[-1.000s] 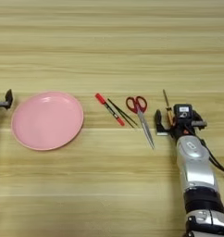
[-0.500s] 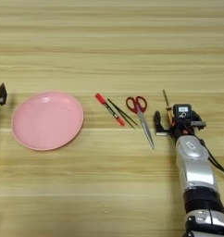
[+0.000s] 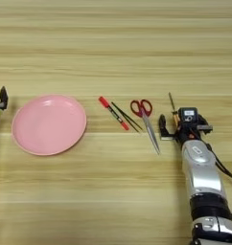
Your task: Move the objects on the table
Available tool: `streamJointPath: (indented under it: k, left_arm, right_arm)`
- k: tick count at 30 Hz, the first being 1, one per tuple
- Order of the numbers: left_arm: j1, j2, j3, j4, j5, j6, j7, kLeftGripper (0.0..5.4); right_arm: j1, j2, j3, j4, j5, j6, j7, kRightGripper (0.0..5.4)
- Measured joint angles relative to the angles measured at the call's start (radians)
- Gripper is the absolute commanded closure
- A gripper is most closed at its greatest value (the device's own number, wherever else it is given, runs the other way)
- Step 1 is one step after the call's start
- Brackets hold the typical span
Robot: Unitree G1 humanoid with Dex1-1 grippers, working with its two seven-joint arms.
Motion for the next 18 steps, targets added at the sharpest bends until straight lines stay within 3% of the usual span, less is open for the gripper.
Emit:
streamJointPath:
  k: [18]
  left_arm:
    - [0.001,-0.001,0.001,-0.021,-0.001,0.001,0.001,0.0]
  right_arm:
    - [-0.041,-0.002,0.014,0.045,0.0,0.028,0.021,1.88]
